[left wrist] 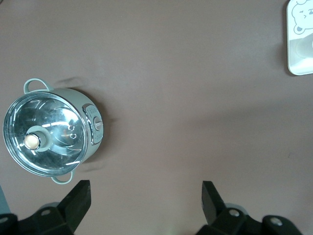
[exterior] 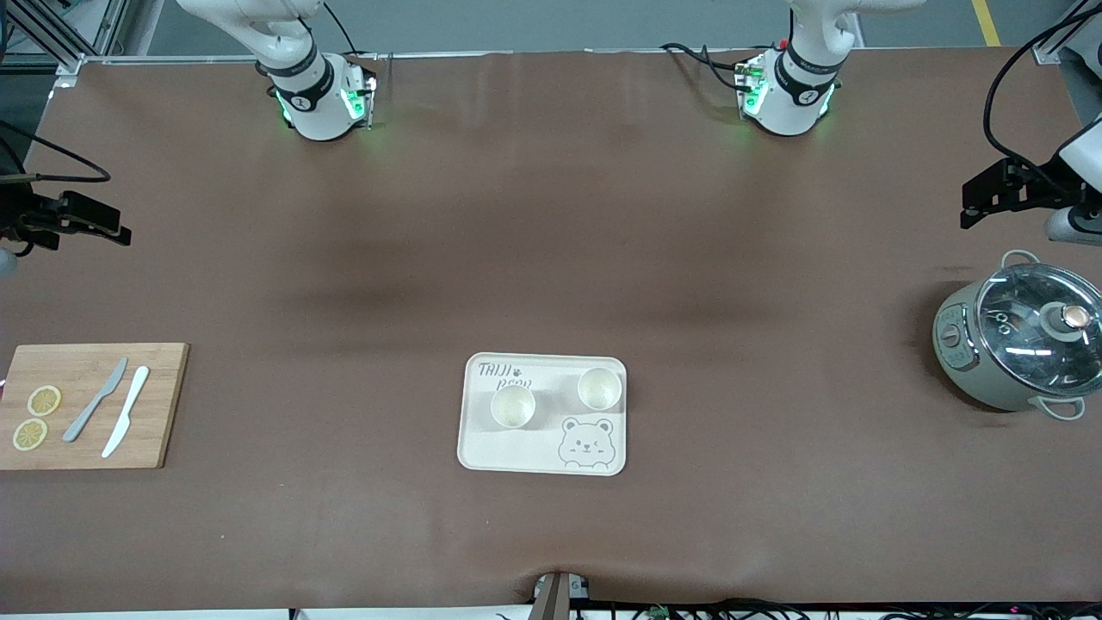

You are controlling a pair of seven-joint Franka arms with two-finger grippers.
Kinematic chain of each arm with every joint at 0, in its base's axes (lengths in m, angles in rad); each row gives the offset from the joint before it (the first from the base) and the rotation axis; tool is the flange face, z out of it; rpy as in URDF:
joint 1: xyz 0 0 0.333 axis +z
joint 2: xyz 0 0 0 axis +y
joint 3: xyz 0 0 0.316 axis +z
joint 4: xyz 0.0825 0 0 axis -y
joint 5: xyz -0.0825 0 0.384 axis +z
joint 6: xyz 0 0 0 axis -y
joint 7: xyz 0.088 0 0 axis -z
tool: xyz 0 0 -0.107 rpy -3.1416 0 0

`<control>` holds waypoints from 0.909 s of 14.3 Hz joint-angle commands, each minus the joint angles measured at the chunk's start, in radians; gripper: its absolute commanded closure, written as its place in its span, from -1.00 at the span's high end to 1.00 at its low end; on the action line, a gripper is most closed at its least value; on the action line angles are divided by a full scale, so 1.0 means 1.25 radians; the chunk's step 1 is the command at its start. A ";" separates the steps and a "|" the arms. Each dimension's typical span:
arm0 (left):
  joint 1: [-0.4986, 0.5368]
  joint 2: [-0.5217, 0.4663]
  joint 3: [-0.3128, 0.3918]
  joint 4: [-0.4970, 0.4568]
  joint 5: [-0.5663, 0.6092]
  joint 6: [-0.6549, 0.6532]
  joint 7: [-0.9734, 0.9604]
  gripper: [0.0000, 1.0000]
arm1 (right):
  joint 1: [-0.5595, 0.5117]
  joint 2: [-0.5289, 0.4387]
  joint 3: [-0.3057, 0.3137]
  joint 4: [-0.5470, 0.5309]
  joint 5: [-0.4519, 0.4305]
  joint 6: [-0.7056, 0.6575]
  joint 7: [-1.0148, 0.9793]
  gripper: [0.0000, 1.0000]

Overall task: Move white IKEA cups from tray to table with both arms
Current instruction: 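Reach both grippers toward the two white cups on the tray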

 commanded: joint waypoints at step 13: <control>-0.009 0.158 -0.144 0.071 -0.033 0.100 -0.242 1.00 | 0.042 0.003 0.008 -0.014 -0.006 0.054 0.080 1.00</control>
